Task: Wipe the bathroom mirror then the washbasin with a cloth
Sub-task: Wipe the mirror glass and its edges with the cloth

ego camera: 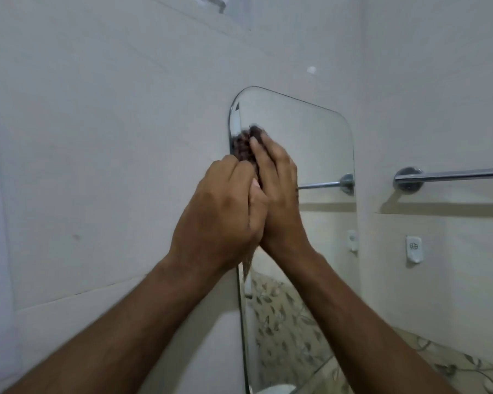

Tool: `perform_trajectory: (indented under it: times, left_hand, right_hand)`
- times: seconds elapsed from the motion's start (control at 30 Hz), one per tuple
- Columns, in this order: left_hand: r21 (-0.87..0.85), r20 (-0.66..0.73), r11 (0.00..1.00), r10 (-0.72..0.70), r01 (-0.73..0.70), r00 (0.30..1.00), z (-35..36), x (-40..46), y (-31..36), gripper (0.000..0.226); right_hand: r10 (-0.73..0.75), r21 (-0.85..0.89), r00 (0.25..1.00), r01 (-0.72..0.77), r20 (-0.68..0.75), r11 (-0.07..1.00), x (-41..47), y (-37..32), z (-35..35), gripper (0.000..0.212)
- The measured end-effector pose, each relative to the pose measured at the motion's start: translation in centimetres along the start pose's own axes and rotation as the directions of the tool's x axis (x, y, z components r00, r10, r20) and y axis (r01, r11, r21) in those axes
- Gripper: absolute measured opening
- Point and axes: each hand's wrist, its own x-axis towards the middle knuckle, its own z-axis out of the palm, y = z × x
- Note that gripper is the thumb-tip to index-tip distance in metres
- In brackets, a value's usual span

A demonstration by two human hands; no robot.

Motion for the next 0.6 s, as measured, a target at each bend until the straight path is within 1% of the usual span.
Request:
perform_trajectory:
  times: [0.1,0.17,0.27,0.33,0.4,0.47,0.53,0.6]
  left_hand:
    - [0.012,0.016,1.0,-0.028,0.028,0.999,0.0,0.1,-0.1,0.012]
    - [0.03,0.045,0.999,-0.033,0.032,0.998,0.1,0.2,-0.3,0.012]
    - [0.057,0.075,0.998,-0.017,0.013,0.997,0.1,0.3,-0.3,0.014]
    - [0.103,0.082,0.994,0.023,-0.032,0.996,0.0,0.4,0.0,0.014]
    - [0.167,0.131,0.984,0.044,-0.066,0.99,0.1,0.5,0.1,0.014]
    - [0.221,0.192,0.969,0.068,-0.11,0.979,0.3,0.4,0.3,0.02]
    - [0.218,0.201,0.967,0.087,-0.131,0.976,0.3,0.3,0.2,0.017]
    - [0.213,0.194,0.969,0.084,-0.126,0.977,0.3,0.2,0.3,0.012]
  right_hand:
    - [0.014,0.002,0.999,-0.014,-0.036,1.0,4.5,1.5,0.1,0.052]
    - [0.071,0.034,0.996,-0.069,-0.049,0.997,6.1,3.0,-0.3,0.051]
    - [0.175,0.055,0.983,-0.172,-0.061,0.984,5.1,4.1,-1.0,0.051]
    - [0.207,0.048,0.977,-0.204,-0.058,0.978,2.9,3.4,-1.0,0.052]
    - [0.188,0.04,0.982,-0.187,-0.026,0.982,0.9,2.0,-0.7,0.054]
    - [0.114,0.032,0.993,-0.114,0.014,0.993,1.0,1.2,-0.6,0.056]
    - [0.051,0.035,0.999,-0.052,0.019,0.998,3.1,1.3,-0.6,0.055]
    - [0.024,0.021,1.0,-0.024,0.001,0.999,5.2,2.4,-0.7,0.054]
